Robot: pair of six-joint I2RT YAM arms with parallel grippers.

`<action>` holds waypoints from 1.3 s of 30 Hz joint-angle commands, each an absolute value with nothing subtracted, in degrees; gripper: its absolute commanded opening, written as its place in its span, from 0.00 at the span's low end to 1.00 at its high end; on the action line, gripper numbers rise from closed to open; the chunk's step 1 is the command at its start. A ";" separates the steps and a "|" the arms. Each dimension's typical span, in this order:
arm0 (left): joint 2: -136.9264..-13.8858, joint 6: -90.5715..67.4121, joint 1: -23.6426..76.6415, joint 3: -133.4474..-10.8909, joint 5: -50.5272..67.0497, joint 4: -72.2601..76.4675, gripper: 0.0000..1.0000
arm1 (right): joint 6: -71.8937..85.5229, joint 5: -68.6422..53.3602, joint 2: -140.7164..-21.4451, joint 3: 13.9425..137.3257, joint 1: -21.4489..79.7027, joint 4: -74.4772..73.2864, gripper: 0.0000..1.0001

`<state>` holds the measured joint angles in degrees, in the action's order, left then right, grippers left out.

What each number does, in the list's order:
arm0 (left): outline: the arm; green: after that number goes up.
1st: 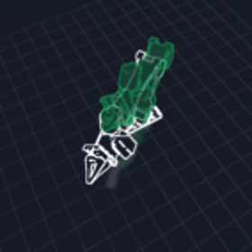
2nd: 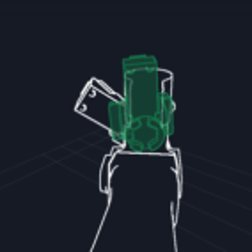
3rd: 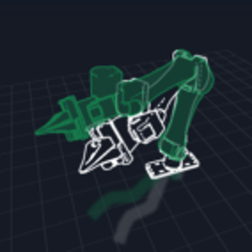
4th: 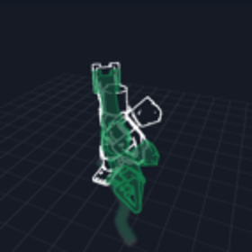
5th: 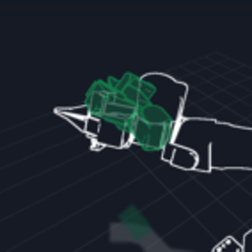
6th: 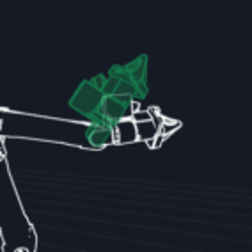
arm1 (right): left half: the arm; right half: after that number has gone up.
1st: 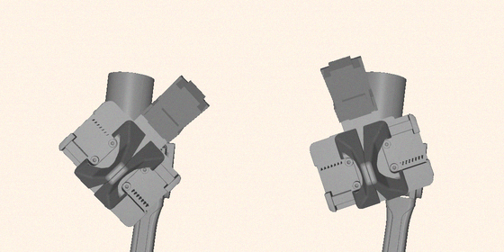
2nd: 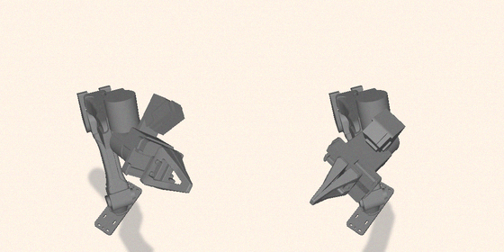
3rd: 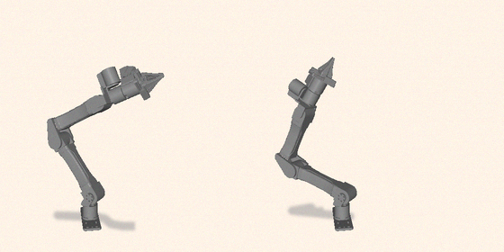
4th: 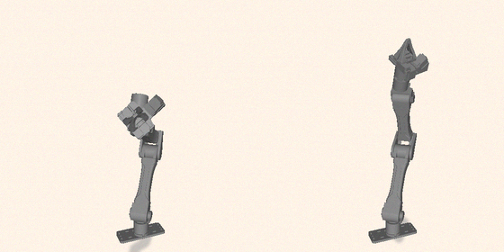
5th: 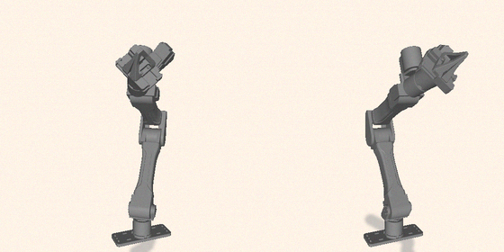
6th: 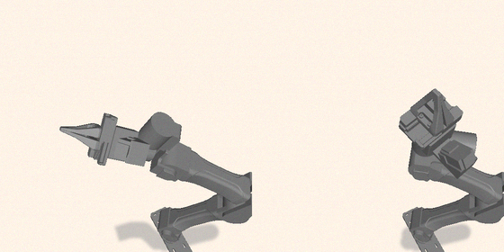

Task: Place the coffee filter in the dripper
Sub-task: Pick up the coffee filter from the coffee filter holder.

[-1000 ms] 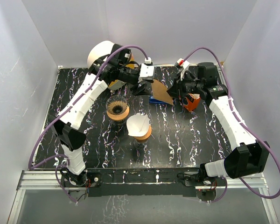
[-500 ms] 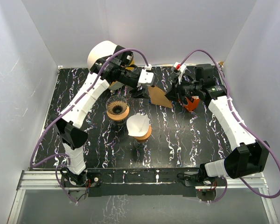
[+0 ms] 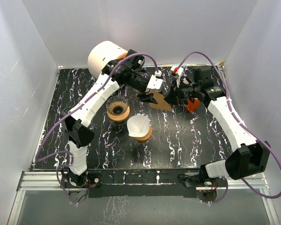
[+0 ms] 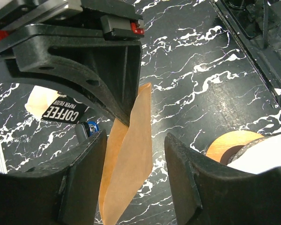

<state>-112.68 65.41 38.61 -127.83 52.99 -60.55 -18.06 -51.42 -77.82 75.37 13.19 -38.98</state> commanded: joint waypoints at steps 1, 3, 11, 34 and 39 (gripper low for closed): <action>-111.92 68.33 39.49 -129.15 55.72 -62.67 0.50 | -19.09 -52.24 -77.34 77.05 13.44 -38.16 0.00; -111.74 68.89 39.60 -128.83 55.72 -63.14 0.49 | -19.00 -52.10 -77.49 77.08 13.45 -38.15 0.00; -110.84 70.23 39.81 -127.79 55.72 -64.08 0.49 | -18.73 -52.50 -77.78 77.29 13.45 -38.32 0.00; -110.26 72.58 40.54 -125.84 51.39 -64.87 0.47 | -20.33 -53.75 -77.17 77.34 13.44 -40.40 0.00; -109.78 75.69 42.14 -124.78 46.19 -66.25 0.46 | -20.54 -53.53 -77.87 77.78 13.45 -41.32 0.00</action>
<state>-112.84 71.64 40.51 -125.62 49.17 -63.66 -19.46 -52.45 -78.06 75.37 13.19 -41.21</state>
